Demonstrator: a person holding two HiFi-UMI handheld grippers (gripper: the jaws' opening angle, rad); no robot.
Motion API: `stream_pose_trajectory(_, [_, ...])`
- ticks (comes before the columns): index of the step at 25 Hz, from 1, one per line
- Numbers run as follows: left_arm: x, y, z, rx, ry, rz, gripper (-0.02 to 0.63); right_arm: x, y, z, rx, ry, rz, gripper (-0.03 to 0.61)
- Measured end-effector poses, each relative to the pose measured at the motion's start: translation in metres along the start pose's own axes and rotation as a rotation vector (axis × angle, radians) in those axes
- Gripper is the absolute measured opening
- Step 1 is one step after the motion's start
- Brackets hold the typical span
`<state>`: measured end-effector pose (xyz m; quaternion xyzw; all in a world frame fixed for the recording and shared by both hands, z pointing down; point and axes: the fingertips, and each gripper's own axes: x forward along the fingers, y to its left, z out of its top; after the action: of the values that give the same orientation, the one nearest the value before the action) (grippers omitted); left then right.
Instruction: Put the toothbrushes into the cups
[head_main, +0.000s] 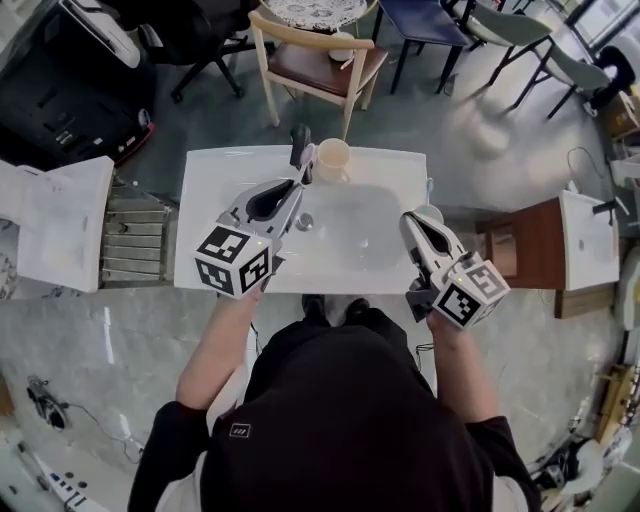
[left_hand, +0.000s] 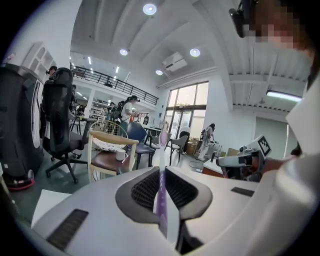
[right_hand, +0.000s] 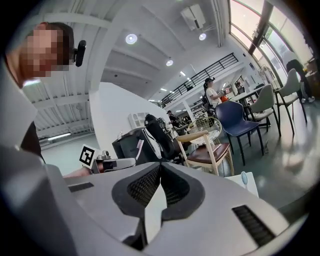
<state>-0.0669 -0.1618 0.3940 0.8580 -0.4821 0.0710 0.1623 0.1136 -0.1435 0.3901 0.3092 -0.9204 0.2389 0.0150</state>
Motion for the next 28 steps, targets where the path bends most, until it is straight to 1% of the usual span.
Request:
stream_pose_trajectory(3, [0.009, -0.008, 0.001, -0.026, -0.011, 0.001, 0.046, -0.002, -0.008, -0.006, 0.022, 0.013, 0.012, 0.028])
stream_pose_trajectory(6, [0.022, -0.012, 0.009, -0.047, -0.026, 0.025, 0.046, -0.001, -0.022, -0.002, 0.042, 0.012, 0.036, 0.028])
stream_pose_trajectory(9, [0.038, -0.015, 0.021, -0.087, -0.065, 0.071, 0.046, -0.006, -0.033, 0.005, 0.03, 0.026, 0.09, 0.028])
stream_pose_trajectory(13, [0.068, -0.038, 0.029, -0.09, -0.1, 0.135, 0.046, -0.028, -0.053, 0.004, 0.024, 0.079, 0.172, 0.028])
stream_pose_trajectory(18, [0.11, -0.057, 0.027, -0.094, -0.112, 0.194, 0.046, -0.042, -0.07, 0.012, 0.014, 0.121, 0.276, 0.028])
stream_pose_trajectory(20, [0.12, -0.06, 0.025, -0.115, -0.113, 0.213, 0.046, -0.041, -0.074, 0.014, 0.006, 0.139, 0.307, 0.028])
stream_pose_trajectory(23, [0.129, -0.057, 0.023, -0.138, -0.116, 0.23, 0.046, -0.033, -0.076, 0.015, -0.011, 0.163, 0.333, 0.028])
stream_pose_trajectory(25, [0.135, -0.048, 0.023, -0.145, -0.112, 0.241, 0.046, -0.023, -0.078, 0.018, -0.008, 0.167, 0.329, 0.028])
stream_pose_trajectory(28, [0.145, -0.032, 0.026, -0.134, -0.109, 0.247, 0.046, -0.013, -0.075, 0.018, 0.004, 0.174, 0.331, 0.028])
